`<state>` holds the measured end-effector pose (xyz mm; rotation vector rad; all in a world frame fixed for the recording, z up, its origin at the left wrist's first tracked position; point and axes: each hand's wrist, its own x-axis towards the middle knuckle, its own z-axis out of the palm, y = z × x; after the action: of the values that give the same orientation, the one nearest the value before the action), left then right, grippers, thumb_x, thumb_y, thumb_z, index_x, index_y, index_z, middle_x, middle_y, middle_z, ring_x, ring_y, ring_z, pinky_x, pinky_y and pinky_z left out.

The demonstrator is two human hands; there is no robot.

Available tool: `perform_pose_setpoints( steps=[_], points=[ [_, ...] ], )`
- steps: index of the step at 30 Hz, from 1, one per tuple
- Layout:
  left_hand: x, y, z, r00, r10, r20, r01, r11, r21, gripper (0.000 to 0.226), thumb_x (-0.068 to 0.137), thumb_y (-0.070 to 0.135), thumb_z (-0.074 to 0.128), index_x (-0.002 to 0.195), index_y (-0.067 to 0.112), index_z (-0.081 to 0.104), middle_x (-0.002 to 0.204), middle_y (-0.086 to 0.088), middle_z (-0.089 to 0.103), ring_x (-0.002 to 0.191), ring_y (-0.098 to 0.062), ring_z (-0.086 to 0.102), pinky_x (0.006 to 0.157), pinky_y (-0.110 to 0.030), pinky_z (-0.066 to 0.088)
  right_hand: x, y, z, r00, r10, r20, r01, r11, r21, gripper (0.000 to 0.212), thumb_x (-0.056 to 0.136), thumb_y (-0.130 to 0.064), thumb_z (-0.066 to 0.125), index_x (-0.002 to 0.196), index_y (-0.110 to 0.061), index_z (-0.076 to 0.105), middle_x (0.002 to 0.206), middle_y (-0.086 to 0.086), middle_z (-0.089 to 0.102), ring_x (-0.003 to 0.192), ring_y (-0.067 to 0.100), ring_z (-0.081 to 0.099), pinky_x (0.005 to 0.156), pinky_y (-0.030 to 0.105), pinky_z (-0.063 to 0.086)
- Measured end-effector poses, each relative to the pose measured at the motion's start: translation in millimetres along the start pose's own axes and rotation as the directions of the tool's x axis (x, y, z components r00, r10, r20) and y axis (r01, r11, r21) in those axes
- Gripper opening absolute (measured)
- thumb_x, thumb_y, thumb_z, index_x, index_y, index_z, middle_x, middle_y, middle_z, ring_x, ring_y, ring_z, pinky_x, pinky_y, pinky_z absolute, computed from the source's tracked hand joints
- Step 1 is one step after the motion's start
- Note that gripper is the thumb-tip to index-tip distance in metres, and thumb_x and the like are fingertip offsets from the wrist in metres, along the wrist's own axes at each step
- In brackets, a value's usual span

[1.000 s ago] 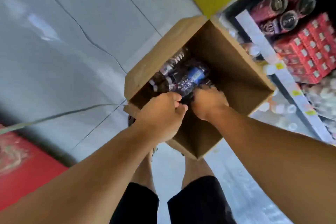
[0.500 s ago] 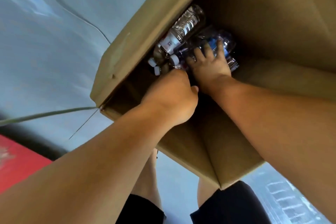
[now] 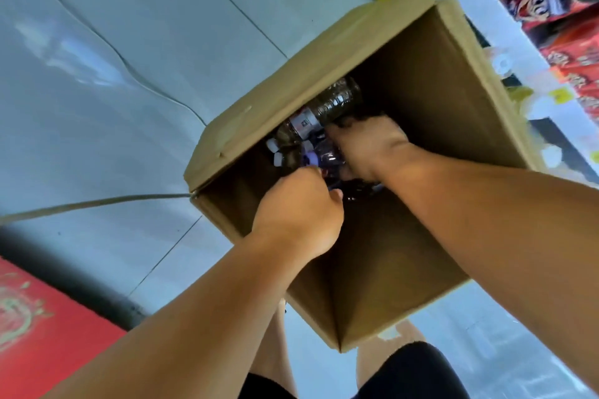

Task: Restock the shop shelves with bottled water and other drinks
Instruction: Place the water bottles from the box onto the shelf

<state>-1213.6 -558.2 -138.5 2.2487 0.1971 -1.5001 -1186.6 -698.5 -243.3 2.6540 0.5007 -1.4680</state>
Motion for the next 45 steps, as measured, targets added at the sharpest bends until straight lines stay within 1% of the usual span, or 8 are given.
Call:
perform_pose_setpoints(
  steps=[9, 16, 19, 21, 24, 33, 41, 45],
  points=[
    [-71.2, 45.8, -39.1, 0.982, 0.088, -0.165, -0.085, 0.996, 0.031, 0.046, 0.095, 0.027, 0.055, 0.139, 0.020, 0.043, 0.133, -0.003, 0.056, 0.119, -0.022, 0.054, 0.085, -0.026, 0.036, -112.5, 11.4, -49.6, 0.974, 0.185, -0.132, -0.055, 0.755, 0.654, 0.067, 0.068, -0.059, 0.079, 0.116, -0.025, 0.047, 0.113, 0.008, 0.070, 0.103, 0.035, 0.066, 0.074, 0.037, 0.050],
    [-216.7, 114.7, -126.6, 0.936, 0.322, -0.142, -0.329, 0.944, -0.029, 0.065, 0.059, 0.051, 0.061, 0.122, 0.038, 0.053, 0.113, 0.008, 0.068, 0.106, -0.016, 0.064, 0.093, -0.038, 0.050, -302.0, 22.1, -195.0, 0.922, 0.156, -0.354, 0.216, 0.551, 0.806, 0.058, 0.067, -0.060, 0.073, 0.115, -0.029, 0.061, 0.110, -0.004, 0.068, 0.098, 0.015, 0.064, 0.087, 0.036, 0.053],
    [-312.2, 163.7, -176.9, 0.890, 0.437, -0.128, -0.446, 0.894, -0.043, 0.070, 0.071, 0.030, 0.081, 0.129, 0.032, 0.042, 0.108, 0.014, 0.062, 0.095, -0.005, 0.061, 0.084, -0.019, 0.050, -407.0, 33.9, -272.1, 0.873, 0.212, -0.439, 0.288, 0.502, 0.816, 0.054, 0.074, -0.057, 0.077, 0.121, -0.037, 0.058, 0.118, -0.010, 0.067, 0.105, 0.015, 0.065, 0.095, 0.042, 0.052],
    [-373.1, 197.3, -207.2, 0.836, 0.530, -0.142, -0.541, 0.839, -0.050, 0.069, 0.072, 0.024, 0.082, 0.125, 0.034, 0.039, 0.106, 0.016, 0.062, 0.092, 0.000, 0.060, 0.080, -0.013, 0.048, -476.2, 43.2, -319.6, 0.825, 0.274, -0.494, 0.325, 0.484, 0.813, 0.045, 0.074, -0.053, 0.077, 0.114, -0.043, 0.058, 0.111, -0.015, 0.068, 0.099, 0.012, 0.067, 0.091, 0.042, 0.055],
    [-463.2, 248.4, -247.0, 0.723, 0.668, -0.177, -0.685, 0.726, -0.058, 0.080, 0.068, 0.015, 0.085, 0.136, 0.018, 0.041, 0.119, -0.002, 0.065, 0.107, -0.017, 0.063, 0.096, -0.040, 0.051, -581.1, 54.3, -390.4, 0.710, 0.378, -0.595, 0.362, 0.529, 0.767, 0.047, 0.075, -0.054, 0.078, 0.113, -0.039, 0.055, 0.104, -0.019, 0.065, 0.091, 0.006, 0.064, 0.082, 0.034, 0.052],
    [-693.7, 354.2, -306.7, 0.302, 0.901, -0.311, -0.939, 0.337, 0.066, 0.065, 0.073, 0.003, 0.083, 0.119, 0.028, 0.044, 0.104, 0.014, 0.066, 0.079, 0.016, 0.063, 0.072, -0.008, 0.049, -859.8, 49.7, -520.0, 0.217, 0.582, -0.783, 0.572, 0.574, 0.585, 0.031, 0.070, -0.049, 0.077, 0.084, -0.023, 0.067, 0.071, -0.011, 0.068, 0.069, 0.013, 0.064, 0.073, 0.039, 0.055],
    [-789.4, 417.3, -293.7, 0.022, 0.913, -0.407, -0.993, 0.067, 0.096, 0.067, 0.063, 0.035, 0.090, 0.105, 0.059, 0.043, 0.104, 0.030, 0.066, 0.096, 0.007, 0.064, 0.089, -0.025, 0.052, -983.8, 53.0, -537.2, 0.019, 0.559, -0.829, 0.660, 0.616, 0.430, 0.043, 0.071, -0.060, 0.071, 0.094, -0.023, 0.071, 0.091, 0.007, 0.075, 0.083, 0.032, 0.070, 0.081, 0.054, 0.057],
    [-809.8, 453.0, -278.6, -0.077, 0.858, -0.507, -0.992, -0.014, 0.127, 0.072, 0.047, 0.042, 0.088, 0.105, 0.058, 0.050, 0.110, 0.017, 0.066, 0.104, -0.010, 0.065, 0.096, -0.047, 0.051, -1015.2, 66.1, -532.0, -0.020, 0.588, -0.809, 0.738, 0.555, 0.385, 0.034, 0.078, -0.047, 0.075, 0.101, -0.023, 0.070, 0.100, 0.005, 0.076, 0.098, 0.031, 0.072, 0.086, 0.062, 0.057]
  ],
)
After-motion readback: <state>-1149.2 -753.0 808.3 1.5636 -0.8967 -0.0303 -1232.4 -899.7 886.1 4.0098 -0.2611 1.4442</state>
